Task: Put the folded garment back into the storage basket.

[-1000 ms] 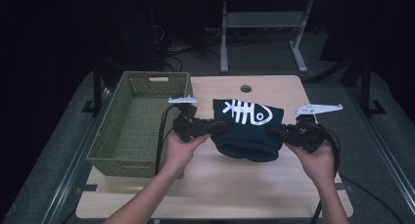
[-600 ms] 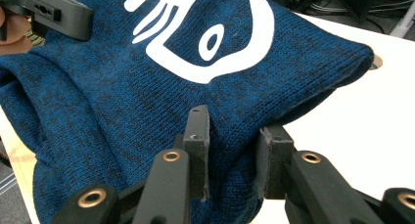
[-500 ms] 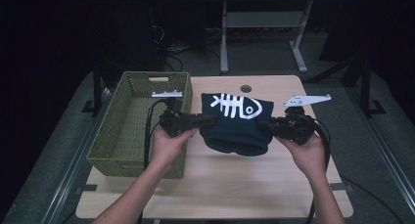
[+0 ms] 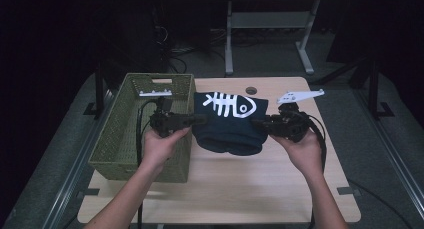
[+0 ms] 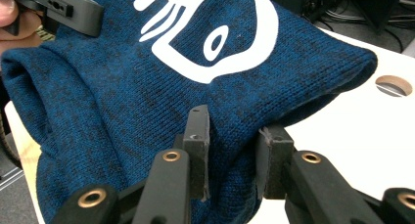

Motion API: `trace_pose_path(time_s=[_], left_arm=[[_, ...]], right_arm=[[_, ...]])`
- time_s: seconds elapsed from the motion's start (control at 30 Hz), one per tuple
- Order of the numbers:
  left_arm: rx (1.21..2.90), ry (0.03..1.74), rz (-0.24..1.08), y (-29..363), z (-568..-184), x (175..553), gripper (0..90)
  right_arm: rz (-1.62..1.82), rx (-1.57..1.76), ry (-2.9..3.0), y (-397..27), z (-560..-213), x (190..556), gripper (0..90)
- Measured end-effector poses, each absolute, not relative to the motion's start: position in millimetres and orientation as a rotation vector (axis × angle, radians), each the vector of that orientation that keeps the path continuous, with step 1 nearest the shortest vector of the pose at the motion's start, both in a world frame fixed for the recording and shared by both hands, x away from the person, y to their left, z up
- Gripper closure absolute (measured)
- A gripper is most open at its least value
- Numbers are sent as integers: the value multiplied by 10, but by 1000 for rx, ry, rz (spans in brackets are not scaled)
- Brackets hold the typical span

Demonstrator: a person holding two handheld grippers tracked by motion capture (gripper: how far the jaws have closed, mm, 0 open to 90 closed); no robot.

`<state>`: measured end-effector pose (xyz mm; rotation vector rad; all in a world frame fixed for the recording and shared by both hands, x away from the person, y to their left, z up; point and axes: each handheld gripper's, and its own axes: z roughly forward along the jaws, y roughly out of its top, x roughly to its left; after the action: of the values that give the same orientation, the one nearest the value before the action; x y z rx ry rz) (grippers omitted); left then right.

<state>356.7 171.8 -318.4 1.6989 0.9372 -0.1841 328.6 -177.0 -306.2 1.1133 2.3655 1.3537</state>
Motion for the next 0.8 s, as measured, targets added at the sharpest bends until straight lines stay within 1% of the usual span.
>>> trace_pose_path(time_s=[0.5,0.8], left_arm=[[1677,965,-171,2030,-3117,3495,659],[1662,985,-137,2243,-3072,3429,659]], right_arm=[[1348,1065,2418,-1472,-2993,3313,704],[1335,1016,2454,-1241,-2964,3340,704]])
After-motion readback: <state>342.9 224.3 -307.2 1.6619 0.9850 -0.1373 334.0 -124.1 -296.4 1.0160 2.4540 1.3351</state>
